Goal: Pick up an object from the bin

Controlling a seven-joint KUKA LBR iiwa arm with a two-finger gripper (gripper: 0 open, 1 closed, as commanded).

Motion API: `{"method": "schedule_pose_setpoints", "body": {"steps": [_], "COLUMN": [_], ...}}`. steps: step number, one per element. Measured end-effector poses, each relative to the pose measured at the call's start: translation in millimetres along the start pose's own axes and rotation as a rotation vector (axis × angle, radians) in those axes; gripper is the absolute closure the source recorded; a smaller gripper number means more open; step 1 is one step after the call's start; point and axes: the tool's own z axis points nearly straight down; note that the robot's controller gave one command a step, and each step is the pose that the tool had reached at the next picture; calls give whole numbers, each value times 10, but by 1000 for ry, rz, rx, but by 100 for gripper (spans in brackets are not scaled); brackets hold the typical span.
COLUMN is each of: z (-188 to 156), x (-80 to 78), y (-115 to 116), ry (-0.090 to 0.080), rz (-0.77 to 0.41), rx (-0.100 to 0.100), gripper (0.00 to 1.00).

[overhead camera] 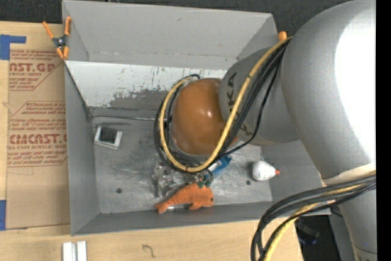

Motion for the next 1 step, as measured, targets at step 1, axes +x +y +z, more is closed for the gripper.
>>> {"method": "schedule_pose_setpoints", "body": {"steps": [1], "z": [-92], "x": [145], "y": [-166], "ry": [-19], "rz": [-137], "rx": [3], "gripper": [0]}}
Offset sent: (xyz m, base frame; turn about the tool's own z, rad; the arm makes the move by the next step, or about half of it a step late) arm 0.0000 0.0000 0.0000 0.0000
